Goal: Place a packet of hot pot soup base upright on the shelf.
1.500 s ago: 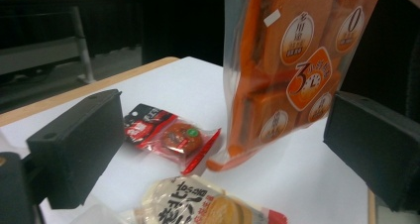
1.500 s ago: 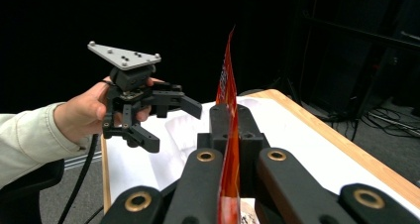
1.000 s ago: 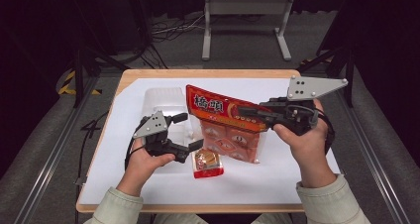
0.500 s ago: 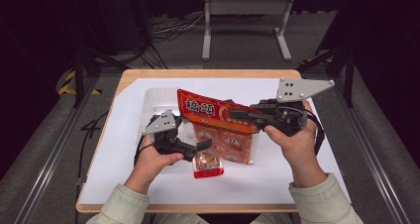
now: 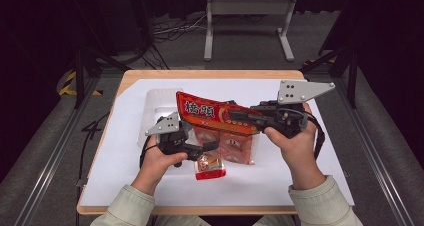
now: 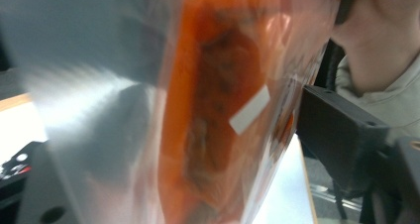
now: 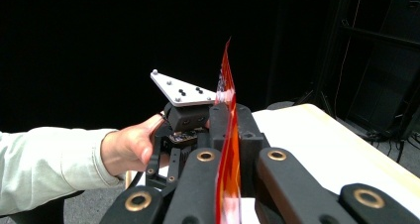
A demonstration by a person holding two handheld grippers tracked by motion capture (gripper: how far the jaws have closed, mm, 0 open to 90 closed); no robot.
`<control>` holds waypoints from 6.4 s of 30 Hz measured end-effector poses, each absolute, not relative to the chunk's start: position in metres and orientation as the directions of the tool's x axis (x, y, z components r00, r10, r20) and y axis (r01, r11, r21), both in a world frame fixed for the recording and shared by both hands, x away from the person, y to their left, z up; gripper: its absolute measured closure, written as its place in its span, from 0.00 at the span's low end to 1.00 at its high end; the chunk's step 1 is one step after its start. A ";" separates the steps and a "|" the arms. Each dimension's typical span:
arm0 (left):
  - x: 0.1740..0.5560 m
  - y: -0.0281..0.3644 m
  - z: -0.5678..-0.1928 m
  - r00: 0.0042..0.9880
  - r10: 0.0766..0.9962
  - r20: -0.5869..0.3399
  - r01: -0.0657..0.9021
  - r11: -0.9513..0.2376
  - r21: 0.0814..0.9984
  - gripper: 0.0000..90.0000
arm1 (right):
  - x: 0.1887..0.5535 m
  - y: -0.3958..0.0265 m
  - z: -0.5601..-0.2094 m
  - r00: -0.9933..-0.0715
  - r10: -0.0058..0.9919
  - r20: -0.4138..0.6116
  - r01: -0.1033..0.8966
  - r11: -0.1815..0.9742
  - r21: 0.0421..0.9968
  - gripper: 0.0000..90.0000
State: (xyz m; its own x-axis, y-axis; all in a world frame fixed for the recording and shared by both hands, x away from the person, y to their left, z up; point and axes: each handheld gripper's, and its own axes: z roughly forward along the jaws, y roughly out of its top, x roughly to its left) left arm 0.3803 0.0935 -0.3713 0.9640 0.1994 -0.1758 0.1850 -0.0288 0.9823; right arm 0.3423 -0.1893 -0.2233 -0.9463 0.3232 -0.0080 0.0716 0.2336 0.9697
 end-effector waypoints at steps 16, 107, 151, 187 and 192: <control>0.378 0.089 -0.375 0.969 0.055 -0.241 0.242 -0.007 0.970 0.56 | 0.347 -0.194 -0.232 -0.950 0.310 0.038 0.097 0.177 0.979 1.00; 0.390 0.117 -0.313 0.958 0.271 -0.098 0.138 -0.133 0.982 0.79 | 0.339 -0.325 -0.306 -0.729 0.679 0.086 0.251 0.149 0.957 0.56; 0.469 0.167 -0.302 0.854 0.513 -0.082 0.164 -0.115 0.980 0.79 | 0.342 -0.327 -0.313 -0.729 0.674 0.118 0.275 0.130 0.953 0.56; 0.493 0.204 -0.338 0.728 0.667 -0.157 0.190 0.024 0.981 0.79 | 0.346 -0.324 -0.317 -0.743 0.655 0.134 0.289 0.134 0.948 0.56; 0.495 0.202 -0.343 0.722 0.672 -0.163 0.196 0.027 0.980 0.79 | 0.346 -0.323 -0.318 -0.749 0.650 0.131 0.287 0.139 0.948 0.56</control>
